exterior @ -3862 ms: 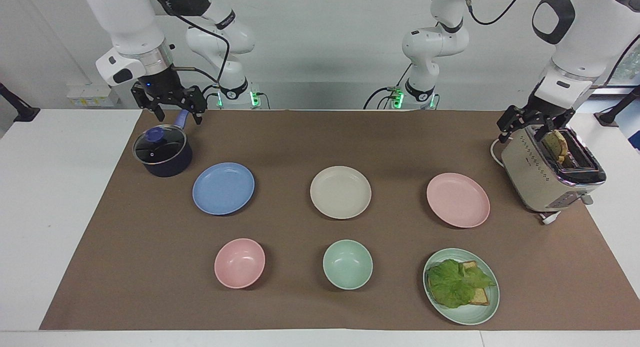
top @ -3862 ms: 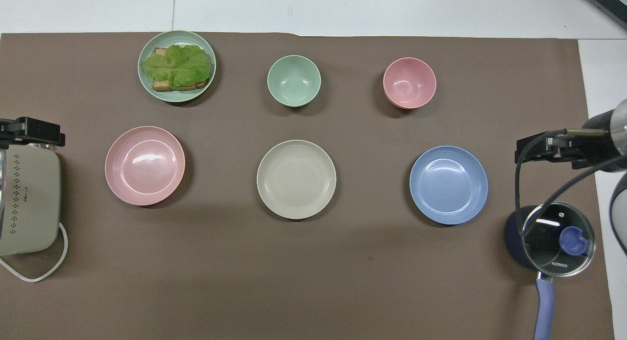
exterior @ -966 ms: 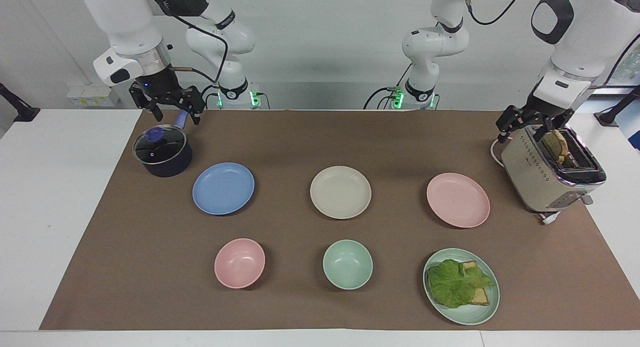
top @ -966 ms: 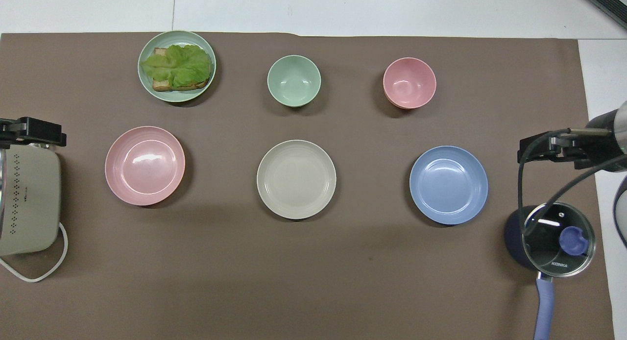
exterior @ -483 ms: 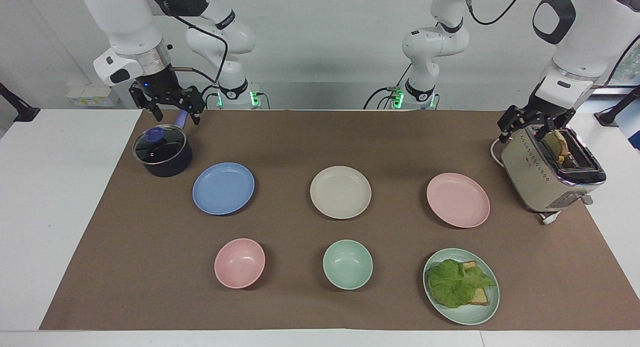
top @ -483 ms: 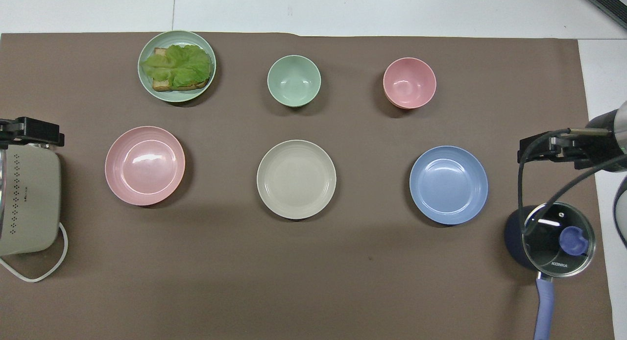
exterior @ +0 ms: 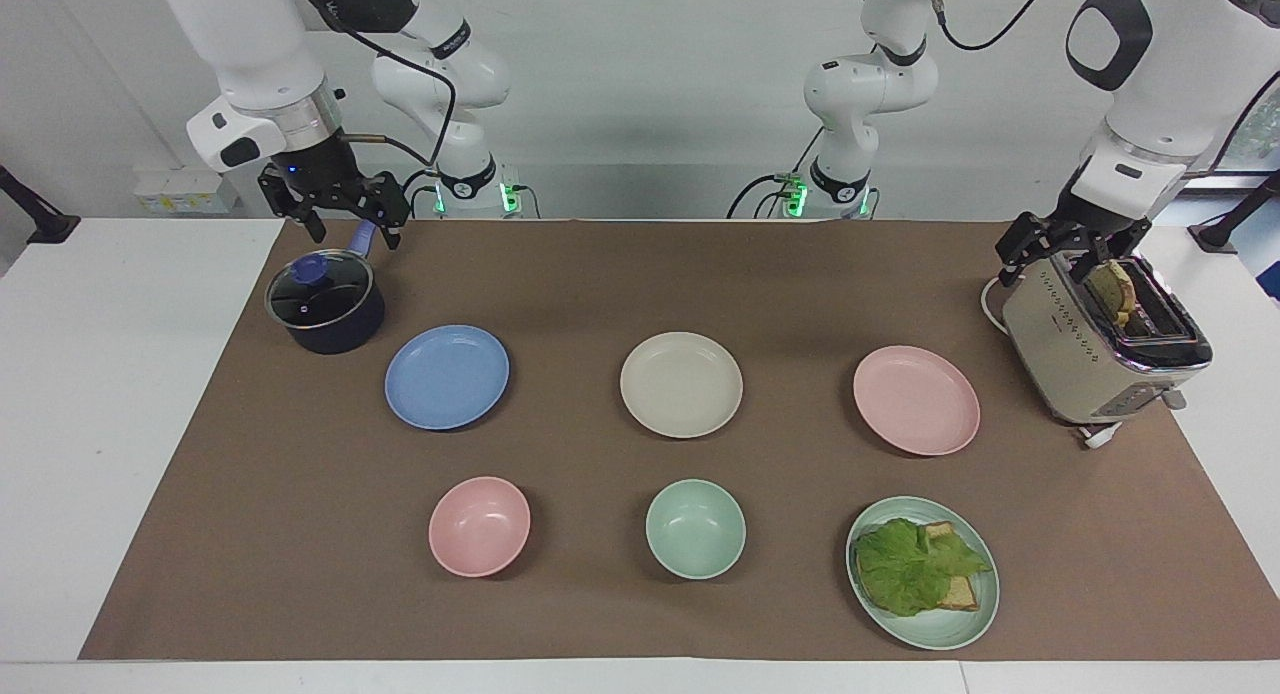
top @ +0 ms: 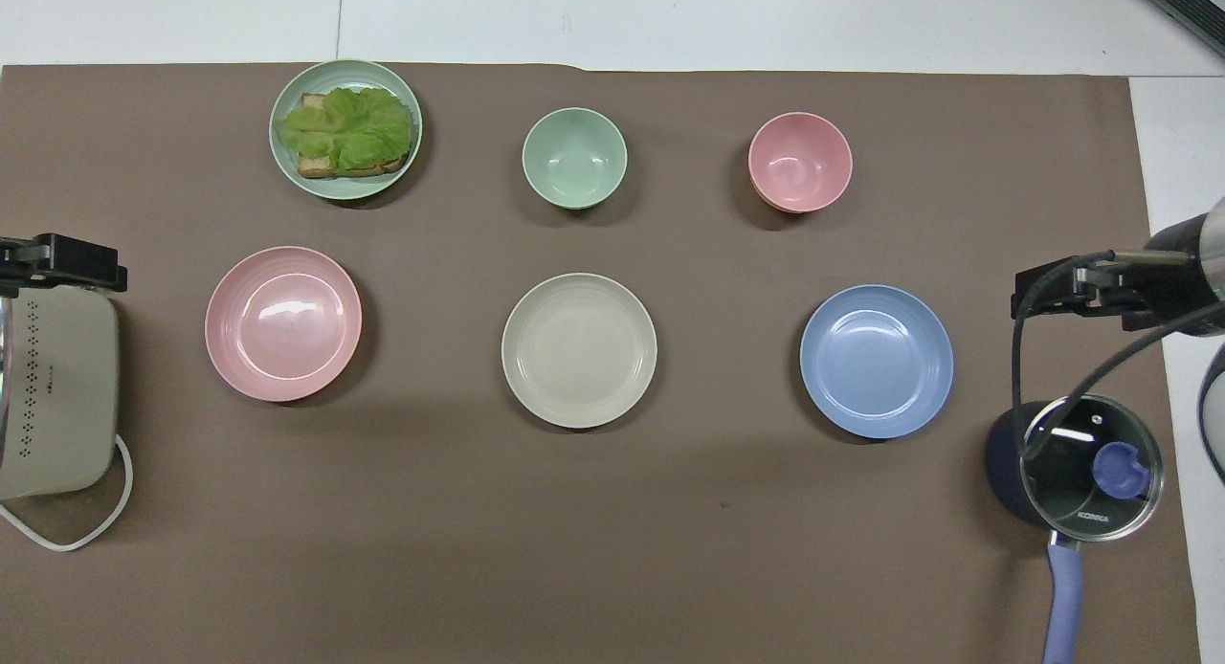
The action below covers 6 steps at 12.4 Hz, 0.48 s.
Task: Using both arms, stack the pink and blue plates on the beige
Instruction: 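Reach the left gripper to the rim of the pink plate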
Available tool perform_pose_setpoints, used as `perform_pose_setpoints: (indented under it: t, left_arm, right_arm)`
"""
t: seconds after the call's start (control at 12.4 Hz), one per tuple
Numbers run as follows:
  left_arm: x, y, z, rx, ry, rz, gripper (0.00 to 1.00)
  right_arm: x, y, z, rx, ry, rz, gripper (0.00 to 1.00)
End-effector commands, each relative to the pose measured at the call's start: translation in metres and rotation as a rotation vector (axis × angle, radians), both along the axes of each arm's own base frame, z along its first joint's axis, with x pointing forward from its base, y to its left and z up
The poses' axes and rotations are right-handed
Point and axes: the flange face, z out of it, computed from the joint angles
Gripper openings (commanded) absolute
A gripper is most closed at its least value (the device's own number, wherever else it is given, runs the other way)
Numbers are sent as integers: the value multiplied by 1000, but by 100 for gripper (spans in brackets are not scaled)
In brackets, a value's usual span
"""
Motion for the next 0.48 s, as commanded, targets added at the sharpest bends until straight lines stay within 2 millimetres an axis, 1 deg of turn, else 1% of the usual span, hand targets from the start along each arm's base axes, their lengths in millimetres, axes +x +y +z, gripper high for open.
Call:
perform_pose_setpoints:
  t: [0.0, 0.08, 0.16, 0.24, 0.4]
  left_arm:
    - [-1, 24, -102, 16, 21, 33, 100]
    - [0, 32, -141, 12, 13, 47, 100]
    - [5, 35, -175, 7, 29, 51, 100]
    - [10, 36, -200, 2, 55, 61, 100]
    - [11, 37, -237, -6, 88, 63, 100]
  right_arm:
    - [-6, -4, 0, 2, -5, 22, 100]
    - [-6, -4, 1, 1, -7, 22, 100]
    - [-6, -4, 1, 2, -7, 22, 100]
    - [-6, -4, 0, 2, -5, 22, 100]
    - [-6, -4, 0, 2, -5, 22, 100]
